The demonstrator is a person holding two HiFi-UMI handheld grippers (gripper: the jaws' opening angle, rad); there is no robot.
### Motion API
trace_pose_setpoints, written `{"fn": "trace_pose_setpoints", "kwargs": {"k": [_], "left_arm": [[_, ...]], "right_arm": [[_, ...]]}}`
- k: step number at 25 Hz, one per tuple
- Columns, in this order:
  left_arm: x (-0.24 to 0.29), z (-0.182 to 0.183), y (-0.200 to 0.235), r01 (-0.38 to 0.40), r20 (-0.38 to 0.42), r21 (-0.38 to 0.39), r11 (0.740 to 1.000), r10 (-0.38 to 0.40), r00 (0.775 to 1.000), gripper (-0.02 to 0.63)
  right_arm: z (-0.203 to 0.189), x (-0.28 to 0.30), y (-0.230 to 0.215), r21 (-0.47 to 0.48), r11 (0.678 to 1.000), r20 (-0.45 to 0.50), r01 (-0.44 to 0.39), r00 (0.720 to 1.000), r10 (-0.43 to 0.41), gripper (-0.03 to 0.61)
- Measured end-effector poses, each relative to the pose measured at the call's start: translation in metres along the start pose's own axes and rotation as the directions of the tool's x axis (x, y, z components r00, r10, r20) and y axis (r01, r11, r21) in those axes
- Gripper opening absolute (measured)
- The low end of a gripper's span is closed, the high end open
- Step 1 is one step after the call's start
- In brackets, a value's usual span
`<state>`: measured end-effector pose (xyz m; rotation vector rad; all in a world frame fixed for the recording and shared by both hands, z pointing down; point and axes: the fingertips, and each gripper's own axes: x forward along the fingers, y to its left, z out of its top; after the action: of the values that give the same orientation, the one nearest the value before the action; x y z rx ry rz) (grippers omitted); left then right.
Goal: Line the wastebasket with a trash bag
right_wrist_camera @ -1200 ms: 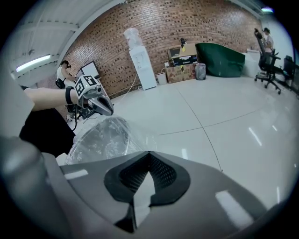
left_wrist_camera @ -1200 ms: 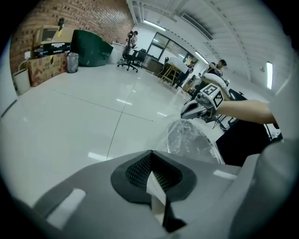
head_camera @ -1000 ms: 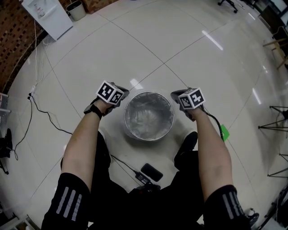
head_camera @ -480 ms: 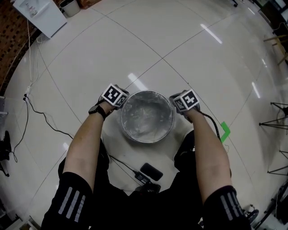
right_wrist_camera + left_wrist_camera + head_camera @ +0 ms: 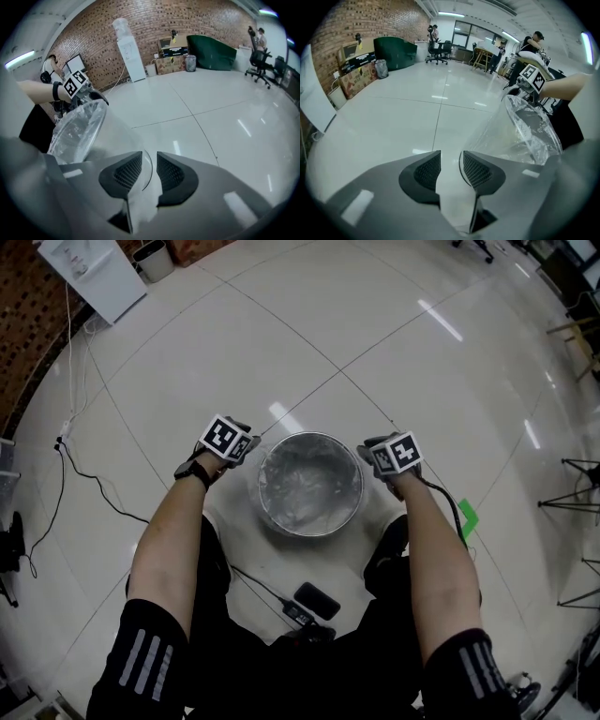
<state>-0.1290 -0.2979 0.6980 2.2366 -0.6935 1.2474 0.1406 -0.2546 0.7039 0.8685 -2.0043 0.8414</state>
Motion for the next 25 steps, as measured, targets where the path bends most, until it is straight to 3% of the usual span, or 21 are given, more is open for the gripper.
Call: {"fn": "trace_pose_setpoints", "kwargs": {"k": [4,9,11,14,18,21,25], "left_arm": [[-0.035,-0.010,0.005,-0.045,0.002,-0.016,0.999,0.045,0.999,0.161],[-0.072,-0.017,0.000,-0.090,-0.037,0.058,0.994,0.093,0.995,0.164],[-0.092,-0.010,-0.007,-0.111,-0.010,0.097,0.989,0.113,0.994,0.164],[-0.126,0.013,-0.032,-0.122,0.073,0.153,0.981,0.112,0.991,0.164],[-0.182,0.047,-0.078,-0.182,0.208,0.258,0.949,0.129,0.970,0.159],[-0.226,0.066,-0.110,-0.265,0.326,0.307,0.914,0.160,0.932,0.120],[-0.267,0.061,-0.154,-0.268,0.439,0.288,0.920,0.122,0.890,0.029]], "right_arm": [[-0.008,-0.025,0.004,0.035,0.999,0.011,0.031,0.999,-0.032,0.115],[0.013,-0.075,0.009,-0.072,0.989,0.031,0.132,0.991,-0.130,0.117],[0.033,-0.102,0.020,-0.107,0.982,0.090,0.154,0.985,-0.144,0.116],[0.067,-0.139,0.052,-0.166,0.976,0.224,0.138,0.969,-0.099,0.115],[0.095,-0.192,0.110,-0.221,0.966,0.370,0.134,0.928,-0.044,0.076],[0.105,-0.232,0.147,-0.235,0.961,0.479,0.146,0.878,-0.016,0.009],[0.094,-0.267,0.175,-0.160,0.982,0.586,0.104,0.810,0.009,0.008]]}}
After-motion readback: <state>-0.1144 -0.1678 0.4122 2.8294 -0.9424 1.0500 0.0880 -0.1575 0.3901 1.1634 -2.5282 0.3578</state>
